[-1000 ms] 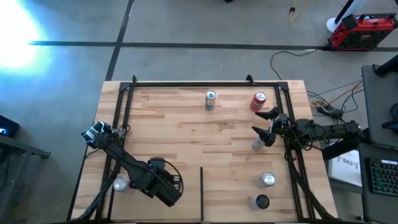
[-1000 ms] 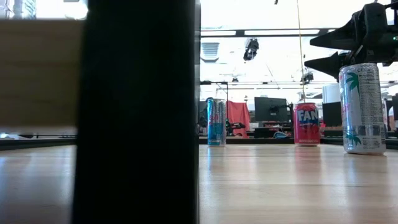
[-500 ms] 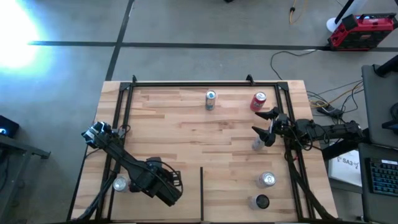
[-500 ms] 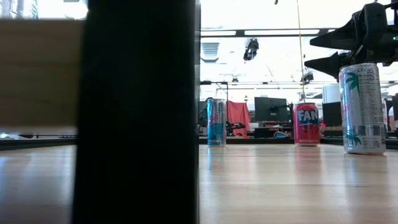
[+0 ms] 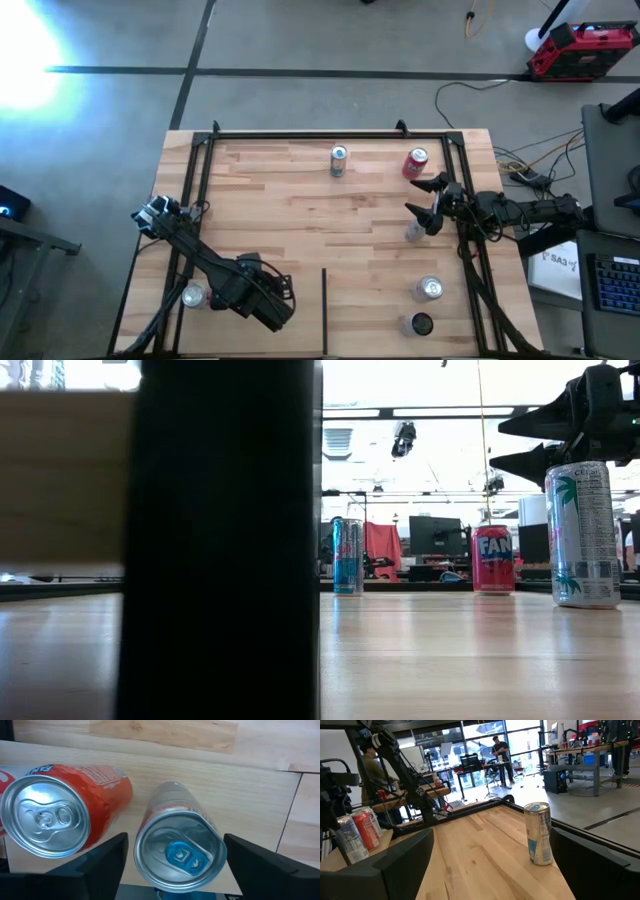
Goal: Place canned beverage on shelf
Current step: Put the bottom blue soda can on the shelf, then adjust the soda cans on the shelf
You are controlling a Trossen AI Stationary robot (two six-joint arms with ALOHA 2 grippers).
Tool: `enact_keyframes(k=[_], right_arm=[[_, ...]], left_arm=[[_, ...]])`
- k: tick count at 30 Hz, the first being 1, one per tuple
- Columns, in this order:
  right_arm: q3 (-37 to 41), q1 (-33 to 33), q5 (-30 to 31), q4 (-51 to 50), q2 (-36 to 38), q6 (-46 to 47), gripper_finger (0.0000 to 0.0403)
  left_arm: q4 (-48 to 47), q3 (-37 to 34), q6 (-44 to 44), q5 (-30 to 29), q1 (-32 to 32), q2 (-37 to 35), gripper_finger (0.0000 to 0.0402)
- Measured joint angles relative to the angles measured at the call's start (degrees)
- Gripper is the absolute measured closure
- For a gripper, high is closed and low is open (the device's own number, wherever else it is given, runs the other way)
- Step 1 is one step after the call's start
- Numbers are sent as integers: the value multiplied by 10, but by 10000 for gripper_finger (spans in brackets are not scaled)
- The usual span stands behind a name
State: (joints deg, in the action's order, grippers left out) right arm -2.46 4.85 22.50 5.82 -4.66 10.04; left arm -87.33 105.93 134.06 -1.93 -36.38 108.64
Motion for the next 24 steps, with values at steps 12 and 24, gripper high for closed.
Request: enact_keyframes(k=[12, 24], right_arm=[[0, 0, 0, 0, 0, -1, 21], [0, 0, 0, 0, 0, 0, 21]], left_arm=[[-7, 5, 0, -5, 2, -29, 60], [-26, 109, -13, -43, 31, -46, 60]])
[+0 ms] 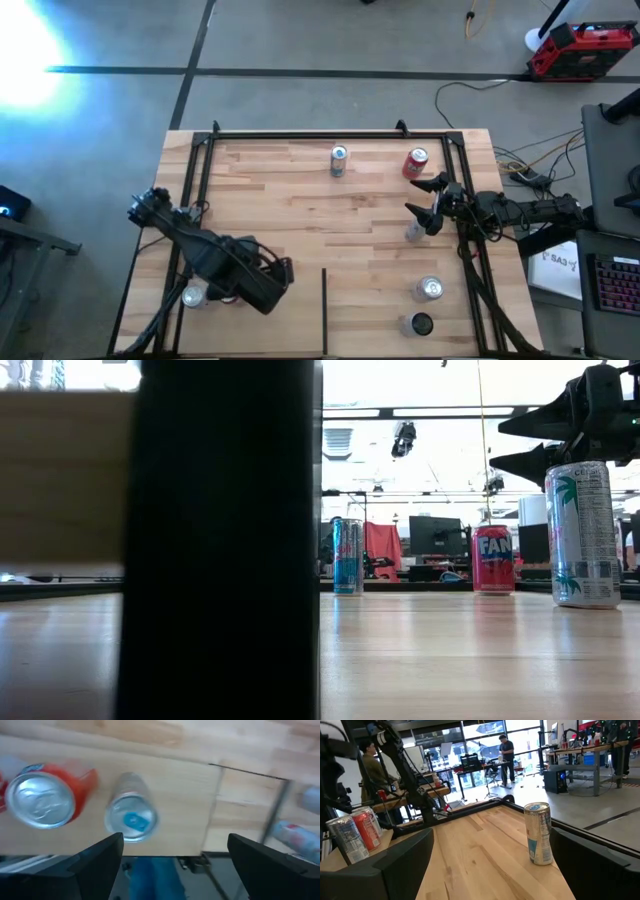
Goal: Place canned beverage on shelf
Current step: Adjust the soda cans on the shelf
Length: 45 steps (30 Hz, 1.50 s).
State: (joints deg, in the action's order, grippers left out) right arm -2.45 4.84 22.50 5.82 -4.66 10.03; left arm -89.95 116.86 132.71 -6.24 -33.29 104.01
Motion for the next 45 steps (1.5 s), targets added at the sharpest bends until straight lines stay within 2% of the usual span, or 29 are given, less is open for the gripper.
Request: enact_keyframes(k=[7, 15, 25, 39, 45], right_arm=[[0, 0, 0, 0, 0, -1, 21], [0, 0, 0, 0, 0, -1, 21], [0, 0, 0, 0, 0, 0, 21], [0, 0, 0, 0, 0, 0, 21], [0, 0, 0, 0, 0, -1, 21]], left_arm=[[-1, 6, -42, -8, 50, 0, 60], [41, 5, -170, -9, 134, 8, 60], [72, 4, -340, -17, 199, 45, 60], [78, 4, -410, -80, 291, 62, 60], [68, 4, -453, -84, 328, 62, 60]])
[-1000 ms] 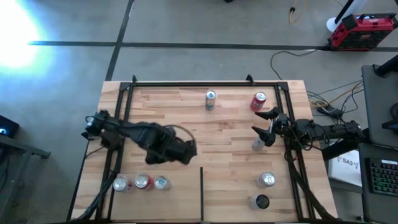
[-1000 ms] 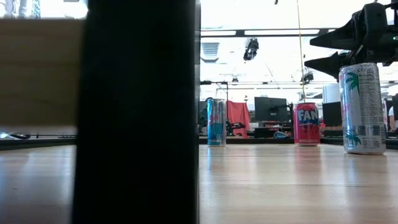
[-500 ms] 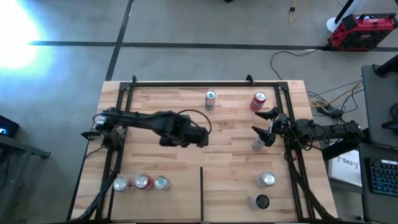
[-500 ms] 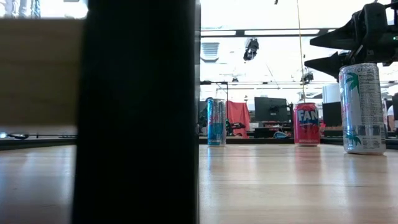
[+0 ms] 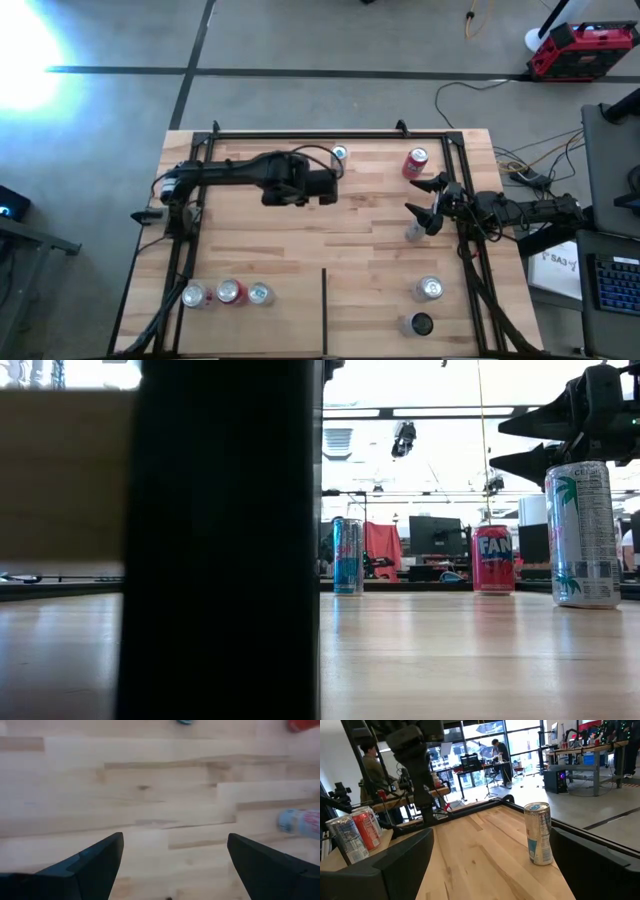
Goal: Place canned beverage on shelf
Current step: Adjust the soda cans on the shelf
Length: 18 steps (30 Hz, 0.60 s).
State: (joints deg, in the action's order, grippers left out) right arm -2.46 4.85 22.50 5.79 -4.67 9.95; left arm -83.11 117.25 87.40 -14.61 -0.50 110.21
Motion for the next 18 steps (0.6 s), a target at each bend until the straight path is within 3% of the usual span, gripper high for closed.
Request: enact_keyframes(k=[4, 9, 18], right_arm=[[0, 0, 0, 0, 0, 0, 21], [0, 0, 0, 0, 0, 0, 21], [0, 0, 0, 0, 0, 0, 21]], left_arm=[[-51, 0, 1, 3, 3, 0, 60], [-68, -9, 8, 53, -12, -4, 65], [-69, -53, 118, 78, -102, -27, 137]])
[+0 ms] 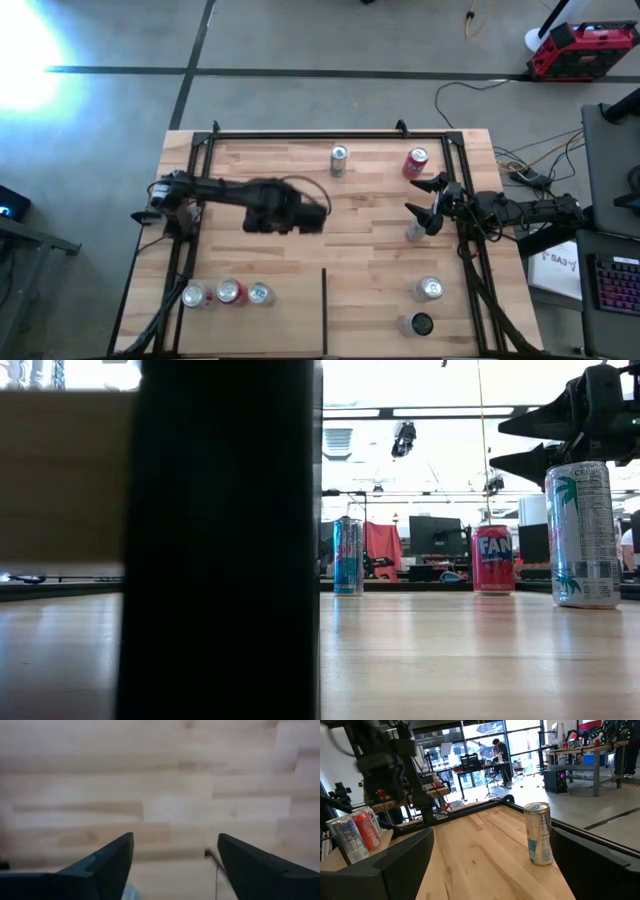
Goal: Place canned beverage on shelf
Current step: Adjust the soda cans on the shelf
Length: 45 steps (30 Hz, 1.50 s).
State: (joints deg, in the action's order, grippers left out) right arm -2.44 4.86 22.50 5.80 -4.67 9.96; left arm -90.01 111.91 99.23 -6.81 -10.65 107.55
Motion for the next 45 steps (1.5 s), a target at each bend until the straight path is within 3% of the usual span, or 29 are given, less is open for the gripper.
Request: enact_keyframes(k=[7, 12, 37, 45], right_arm=[[0, 0, 0, 0, 0, 1, 21], [0, 0, 0, 0, 0, 1, 21], [0, 0, 0, 0, 0, 0, 21], [0, 0, 0, 0, 0, 1, 21]], left_arm=[[0, 0, 94, 4, -97, -4, 192], [0, 0, 169, 2, -151, -8, 202], [0, -33, 252, 18, -231, -8, 58], [0, -38, 258, 15, -237, -8, 46]])
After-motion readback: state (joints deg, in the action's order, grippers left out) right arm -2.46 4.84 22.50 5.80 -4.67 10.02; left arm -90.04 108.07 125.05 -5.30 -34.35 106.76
